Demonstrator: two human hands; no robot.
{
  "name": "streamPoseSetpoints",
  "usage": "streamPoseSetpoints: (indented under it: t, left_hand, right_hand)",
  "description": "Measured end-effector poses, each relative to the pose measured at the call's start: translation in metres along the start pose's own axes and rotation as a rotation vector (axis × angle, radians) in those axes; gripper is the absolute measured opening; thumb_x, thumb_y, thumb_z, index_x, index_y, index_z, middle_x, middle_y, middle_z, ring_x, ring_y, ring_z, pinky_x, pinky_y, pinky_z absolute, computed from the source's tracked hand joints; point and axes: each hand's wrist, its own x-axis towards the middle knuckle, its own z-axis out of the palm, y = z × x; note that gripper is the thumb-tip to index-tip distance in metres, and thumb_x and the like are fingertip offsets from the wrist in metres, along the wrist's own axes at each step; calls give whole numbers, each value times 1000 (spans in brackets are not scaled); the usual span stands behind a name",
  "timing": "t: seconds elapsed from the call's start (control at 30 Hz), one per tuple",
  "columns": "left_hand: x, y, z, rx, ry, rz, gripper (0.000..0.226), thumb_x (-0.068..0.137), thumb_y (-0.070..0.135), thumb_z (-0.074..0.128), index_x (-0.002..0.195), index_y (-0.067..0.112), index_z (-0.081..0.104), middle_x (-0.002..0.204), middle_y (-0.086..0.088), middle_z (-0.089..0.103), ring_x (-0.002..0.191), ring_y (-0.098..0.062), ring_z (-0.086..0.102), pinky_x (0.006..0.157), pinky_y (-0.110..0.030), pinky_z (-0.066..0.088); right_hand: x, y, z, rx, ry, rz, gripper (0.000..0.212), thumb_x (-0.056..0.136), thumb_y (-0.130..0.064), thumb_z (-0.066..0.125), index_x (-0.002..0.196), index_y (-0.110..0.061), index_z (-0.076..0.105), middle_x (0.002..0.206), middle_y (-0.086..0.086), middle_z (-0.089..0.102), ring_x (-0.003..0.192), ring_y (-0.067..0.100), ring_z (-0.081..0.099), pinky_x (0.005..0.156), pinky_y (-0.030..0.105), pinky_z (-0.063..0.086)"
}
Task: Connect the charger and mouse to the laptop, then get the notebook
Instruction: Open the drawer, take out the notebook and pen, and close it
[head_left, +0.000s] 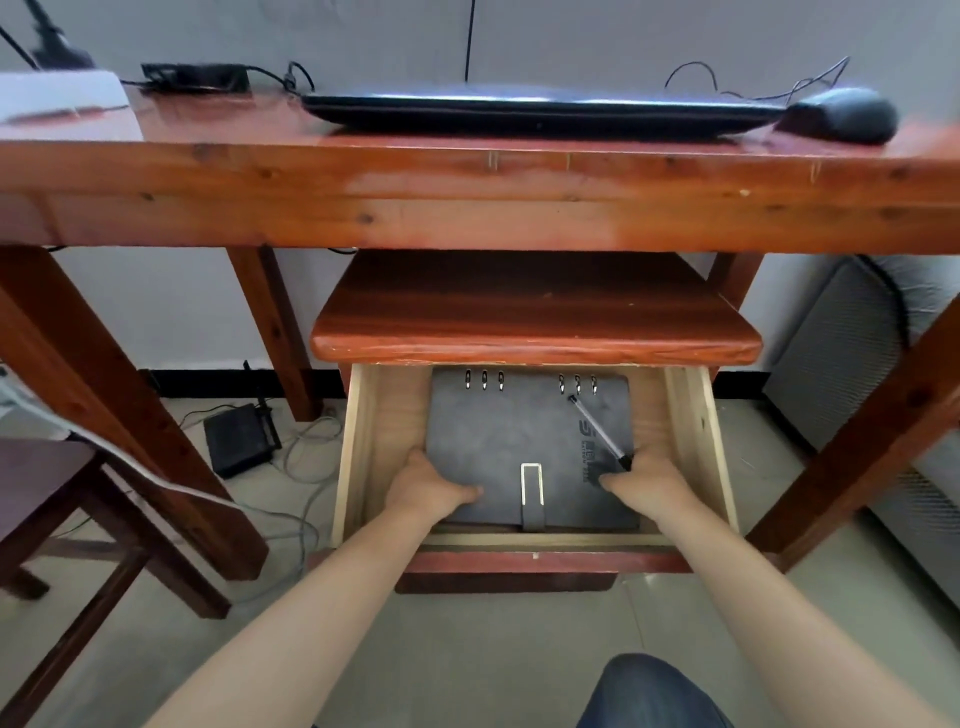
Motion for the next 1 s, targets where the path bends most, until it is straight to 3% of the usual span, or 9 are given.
streamPoseSetpoints:
  t: [0.13,0.27,0.37,0.47,0.6,0.67,0.73,0.83,1.0]
  left_hand:
    - [-5,3,-7,50,-29,-25,68,69,39,78,124,11,52,131,-9,58,119,-26,53,99,-36,47]
    - [-30,10,-20,440,59,18,79,73,69,55,122,7,52,131,-16,51,125,-33,42,103,-38,39]
    - [-43,14,-26,175,-33,106,94,72,61,64,139,5,29,141,-19,38,129,-31,38,107,-38,38]
    - [-57,15,-29,438,-168,184,116,64,63,68,146,30,-7,151,-15,9,138,-33,23,111,-42,29]
    - [-65,21,-31,798,-20,537,96,71,58,66,146,22,18,155,-16,13,143,-32,11,116,-44,18]
    - [-69,27,-32,907,91,936,78,67,37,79,131,5,49,139,-23,47,127,-33,47,101,-41,44]
    - [-73,32,-36,969,222,1235,58,49,20,91,97,-4,71,96,-23,74,84,-32,73,60,-37,61]
    - [-82,43,-46,939,253,1385,28,64,21,82,77,-1,72,62,-13,74,49,-24,71,32,-23,49]
    - [-101,75,-70,851,260,1412,22,74,20,74,67,1,66,43,-7,59,28,-23,52,26,-20,40]
  right_hand:
    - [1,-2,-7,226,-7,98,36,79,-5,67,112,3,56,112,19,60,103,32,56,77,27,41]
    - [-2,-2,-27,335,-51,133,43,79,-13,70,116,2,55,108,17,61,80,24,56,51,24,34]
    - [1,0,-40,316,-48,96,40,80,-20,69,113,-1,56,109,15,62,94,28,59,62,25,42]
    - [-9,-2,-42,338,-122,87,29,84,-21,66,106,-6,53,87,7,59,75,22,57,40,16,41]
    - [-18,2,-48,463,-183,81,15,89,-19,59,100,-9,55,80,1,59,58,7,63,31,14,38]
    - [-23,3,-52,512,-199,86,11,91,-17,55,84,-9,56,69,0,55,36,1,56,24,6,29]
    - [-28,4,-54,507,-182,114,19,92,-19,54,74,-11,52,64,1,50,32,6,50,24,6,25]
    - [-39,5,-65,502,-211,137,22,92,-20,53,73,-9,49,48,3,47,30,9,37,23,7,22]
    - [-59,-15,-98,670,-301,26,31,89,-25,44,65,-8,52,34,1,52,23,8,33,25,7,18]
